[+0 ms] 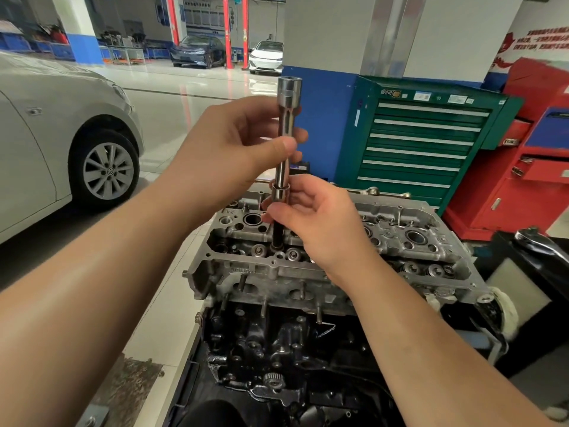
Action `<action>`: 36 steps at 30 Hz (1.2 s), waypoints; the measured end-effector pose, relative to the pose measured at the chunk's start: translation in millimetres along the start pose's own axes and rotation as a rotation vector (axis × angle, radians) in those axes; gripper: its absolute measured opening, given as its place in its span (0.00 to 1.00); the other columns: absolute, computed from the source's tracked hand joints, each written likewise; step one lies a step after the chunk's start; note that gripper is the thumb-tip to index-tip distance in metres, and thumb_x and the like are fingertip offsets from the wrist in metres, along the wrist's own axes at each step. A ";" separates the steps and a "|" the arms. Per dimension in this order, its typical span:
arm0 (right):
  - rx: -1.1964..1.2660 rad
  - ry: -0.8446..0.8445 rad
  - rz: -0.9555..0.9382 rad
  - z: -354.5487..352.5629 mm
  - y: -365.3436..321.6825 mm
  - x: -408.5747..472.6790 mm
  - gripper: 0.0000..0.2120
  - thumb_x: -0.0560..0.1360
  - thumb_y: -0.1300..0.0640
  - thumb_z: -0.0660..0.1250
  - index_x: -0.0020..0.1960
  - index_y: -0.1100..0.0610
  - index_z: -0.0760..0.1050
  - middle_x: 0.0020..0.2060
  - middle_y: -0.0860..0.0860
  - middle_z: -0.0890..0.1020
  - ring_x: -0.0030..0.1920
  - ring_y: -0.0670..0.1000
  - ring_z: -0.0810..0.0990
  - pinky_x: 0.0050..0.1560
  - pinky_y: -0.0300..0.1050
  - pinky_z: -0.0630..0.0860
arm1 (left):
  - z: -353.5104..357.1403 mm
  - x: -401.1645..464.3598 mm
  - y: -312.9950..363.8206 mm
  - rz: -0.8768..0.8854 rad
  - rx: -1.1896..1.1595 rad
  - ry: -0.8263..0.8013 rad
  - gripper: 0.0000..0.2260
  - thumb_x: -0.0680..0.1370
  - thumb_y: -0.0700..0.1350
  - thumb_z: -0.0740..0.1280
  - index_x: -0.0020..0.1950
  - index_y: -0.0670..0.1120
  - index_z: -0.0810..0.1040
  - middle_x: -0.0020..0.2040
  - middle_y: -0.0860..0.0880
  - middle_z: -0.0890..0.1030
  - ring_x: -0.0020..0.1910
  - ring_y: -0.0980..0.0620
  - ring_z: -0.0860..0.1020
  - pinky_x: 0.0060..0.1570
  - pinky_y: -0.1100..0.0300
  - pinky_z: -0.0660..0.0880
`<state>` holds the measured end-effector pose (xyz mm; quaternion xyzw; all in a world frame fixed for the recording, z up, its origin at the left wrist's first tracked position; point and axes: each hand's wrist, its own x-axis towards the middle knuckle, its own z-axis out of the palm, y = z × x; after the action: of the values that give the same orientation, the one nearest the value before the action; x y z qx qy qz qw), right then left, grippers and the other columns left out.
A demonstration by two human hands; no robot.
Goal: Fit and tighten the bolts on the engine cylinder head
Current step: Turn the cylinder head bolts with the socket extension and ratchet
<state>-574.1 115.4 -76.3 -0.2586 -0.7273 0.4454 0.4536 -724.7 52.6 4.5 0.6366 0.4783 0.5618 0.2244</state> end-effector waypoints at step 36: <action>-0.014 -0.028 -0.003 0.8 0.3 -1.5 0.11 0.77 0.51 0.71 0.59 0.46 0.82 0.54 0.45 0.87 0.56 0.47 0.85 0.64 0.58 0.78 | 4.5 -0.1 -3.2 -0.021 0.160 0.105 0.15 0.77 0.40 0.76 0.63 0.48 0.84 0.47 0.47 0.85 0.48 0.46 0.86 0.54 0.48 0.83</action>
<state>-574.1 114.0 -77.4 -0.2544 -0.7370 0.4432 0.4424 -721.6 55.1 0.6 0.6172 0.5394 0.5519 0.1535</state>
